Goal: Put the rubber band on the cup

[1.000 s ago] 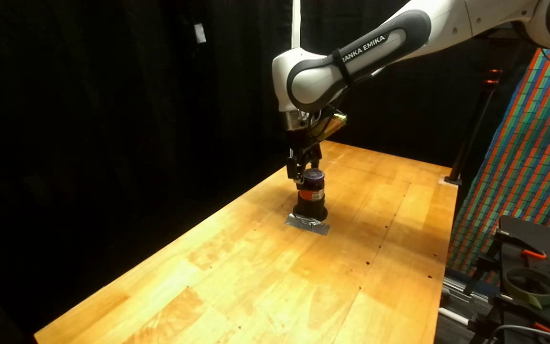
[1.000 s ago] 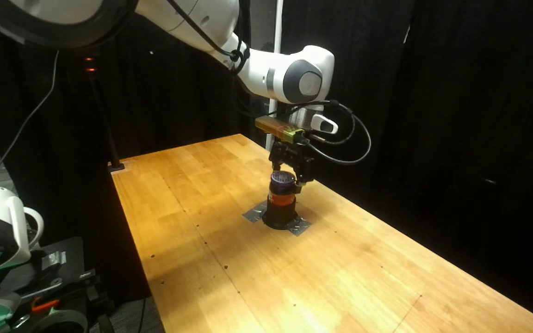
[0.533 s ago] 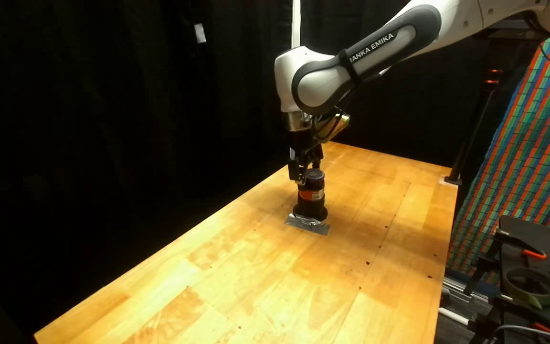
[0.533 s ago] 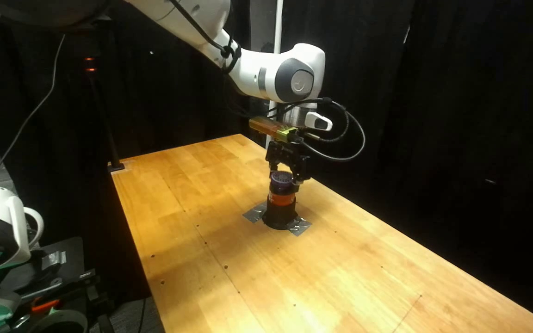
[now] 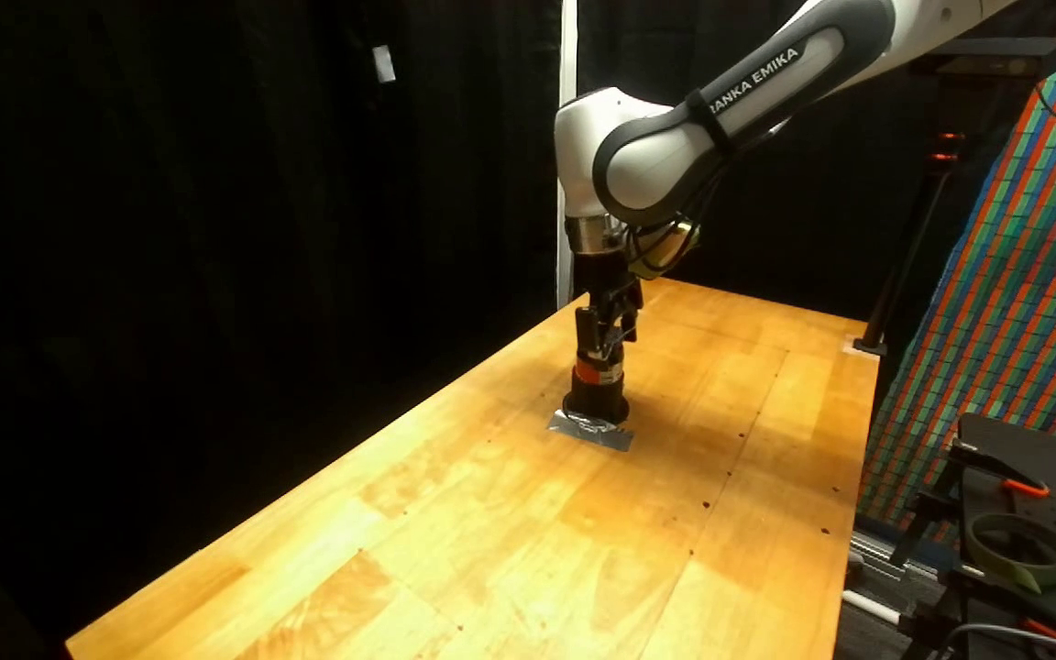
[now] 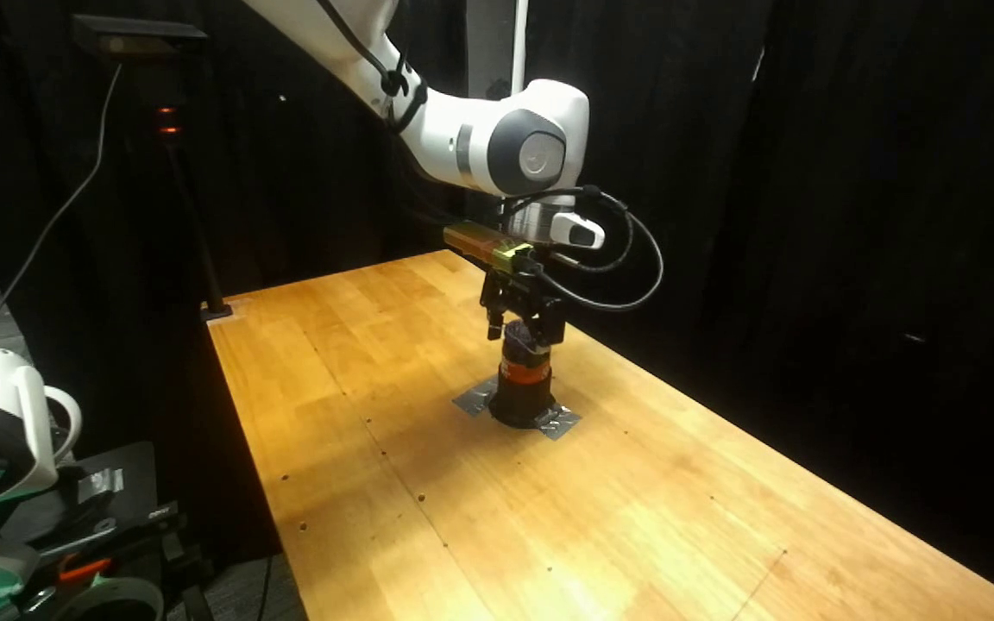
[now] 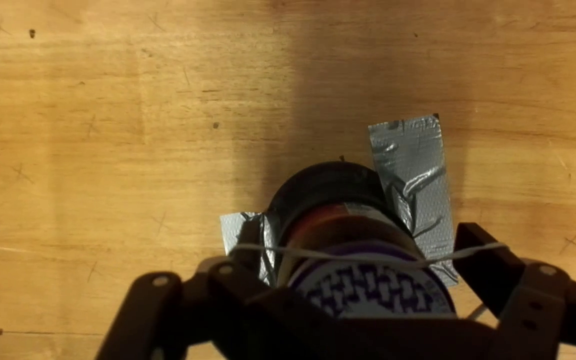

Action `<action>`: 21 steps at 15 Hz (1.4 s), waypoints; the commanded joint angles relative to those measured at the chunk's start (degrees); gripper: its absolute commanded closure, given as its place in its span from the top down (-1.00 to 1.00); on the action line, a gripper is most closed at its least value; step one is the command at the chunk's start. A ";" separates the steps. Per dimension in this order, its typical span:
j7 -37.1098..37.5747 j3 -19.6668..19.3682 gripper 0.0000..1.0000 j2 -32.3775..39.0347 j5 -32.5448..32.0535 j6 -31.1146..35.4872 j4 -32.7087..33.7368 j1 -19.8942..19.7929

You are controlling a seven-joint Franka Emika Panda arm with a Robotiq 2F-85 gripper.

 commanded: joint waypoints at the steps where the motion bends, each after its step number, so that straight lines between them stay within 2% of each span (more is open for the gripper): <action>1: 1.59 -0.34 1.00 -5.49 -0.77 4.41 -8.47 0.28; 7: 2.03 -0.46 1.00 -10.86 -0.90 15.56 -18.85 0.09; 8: 2.20 -0.58 0.50 -11.63 -1.03 17.54 -20.45 0.12; 9: 2.12 -0.53 0.46 -12.43 -0.75 18.75 -21.83 -0.04; 10: 2.19 -0.62 0.32 -13.18 -0.81 19.92 -23.20 -0.04; 15: 2.56 -0.71 -0.47 -16.59 -0.72 26.60 -29.23 -0.39; 16: 2.57 -0.71 -0.57 -17.24 -0.71 28.92 -30.53 -0.47; 19: 3.03 -0.90 -0.68 -18.86 -0.71 35.01 -34.50 -0.52; 21: 3.83 -1.26 -0.59 -19.72 -0.94 40.00 -37.34 -0.26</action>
